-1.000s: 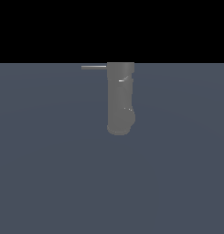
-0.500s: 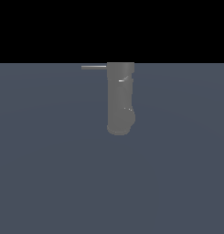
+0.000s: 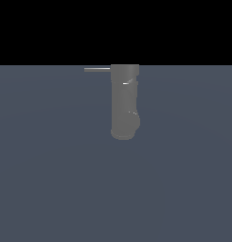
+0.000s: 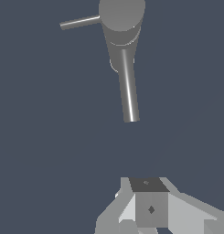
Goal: Turn on the faucet by rotating a designated handle.
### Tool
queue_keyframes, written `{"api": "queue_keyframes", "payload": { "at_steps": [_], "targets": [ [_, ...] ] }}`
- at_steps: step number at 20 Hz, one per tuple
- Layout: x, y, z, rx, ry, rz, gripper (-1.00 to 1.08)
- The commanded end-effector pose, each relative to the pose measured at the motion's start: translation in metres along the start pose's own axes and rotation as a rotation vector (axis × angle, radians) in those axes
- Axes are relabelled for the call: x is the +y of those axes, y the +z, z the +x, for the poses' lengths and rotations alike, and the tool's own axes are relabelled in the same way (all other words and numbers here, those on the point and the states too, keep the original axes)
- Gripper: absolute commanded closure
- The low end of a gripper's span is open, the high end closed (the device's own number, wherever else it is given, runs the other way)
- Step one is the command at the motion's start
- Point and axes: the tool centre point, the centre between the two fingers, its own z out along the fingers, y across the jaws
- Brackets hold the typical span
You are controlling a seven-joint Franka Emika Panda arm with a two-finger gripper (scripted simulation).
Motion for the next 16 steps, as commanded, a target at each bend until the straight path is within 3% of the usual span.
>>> {"api": "queue_keyframes", "payload": {
  "at_steps": [1,16],
  "targets": [
    [-0.004,0.003,0.013,-0.006,0.049,0.016,1.08],
    [-0.032,0.036,0.106,-0.053,0.433,0.08,1.08]
  ]
}}
